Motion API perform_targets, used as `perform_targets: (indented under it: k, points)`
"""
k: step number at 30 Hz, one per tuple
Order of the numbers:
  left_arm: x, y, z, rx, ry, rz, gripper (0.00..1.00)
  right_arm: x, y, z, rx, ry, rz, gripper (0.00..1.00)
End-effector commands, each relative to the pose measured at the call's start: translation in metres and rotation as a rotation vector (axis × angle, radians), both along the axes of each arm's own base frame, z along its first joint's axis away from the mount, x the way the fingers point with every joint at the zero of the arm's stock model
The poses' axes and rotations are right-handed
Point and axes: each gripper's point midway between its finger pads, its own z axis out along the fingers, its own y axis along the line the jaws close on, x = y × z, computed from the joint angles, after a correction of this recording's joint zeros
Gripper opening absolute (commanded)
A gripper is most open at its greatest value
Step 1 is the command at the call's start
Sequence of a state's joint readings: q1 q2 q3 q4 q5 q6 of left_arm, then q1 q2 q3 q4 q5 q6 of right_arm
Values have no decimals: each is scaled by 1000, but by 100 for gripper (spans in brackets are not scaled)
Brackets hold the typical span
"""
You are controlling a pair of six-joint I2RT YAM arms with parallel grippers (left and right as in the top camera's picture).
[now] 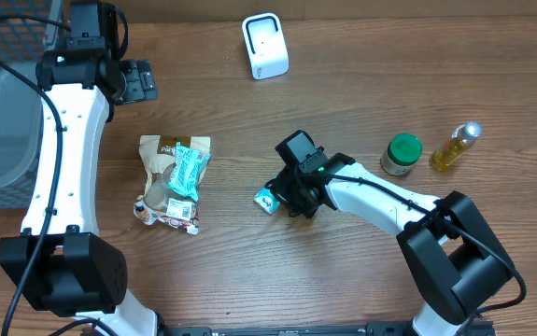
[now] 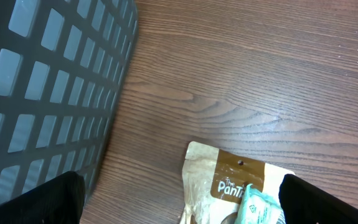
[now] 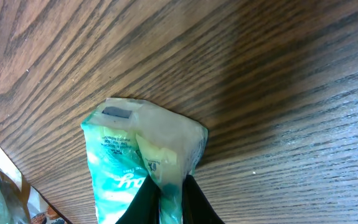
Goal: Scan the item barcode
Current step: 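Lower the right gripper and close it on the teal-and-white pack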
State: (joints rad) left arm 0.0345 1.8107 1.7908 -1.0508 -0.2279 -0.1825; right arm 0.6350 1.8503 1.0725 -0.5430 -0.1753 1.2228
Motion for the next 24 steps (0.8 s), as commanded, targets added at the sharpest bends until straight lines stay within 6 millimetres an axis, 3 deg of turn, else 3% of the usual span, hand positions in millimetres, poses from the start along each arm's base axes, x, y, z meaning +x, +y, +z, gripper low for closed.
perform_targets:
  k: [1, 14, 18, 24]
  points:
    - [1, 0, 14, 14, -31, -11, 100, -2, -28, -24, -120, 15, -39, 8]
    - [1, 0, 14, 14, -31, -11, 100, -2, -28, -24, -121, 15, -39, 8]
    - [1, 0, 14, 14, -31, -11, 99, -2, -27, -23, -117, 15, -38, 4]
    - [1, 0, 14, 14, -31, -11, 100, 4, -13, -7, -65, -27, 72, 4]
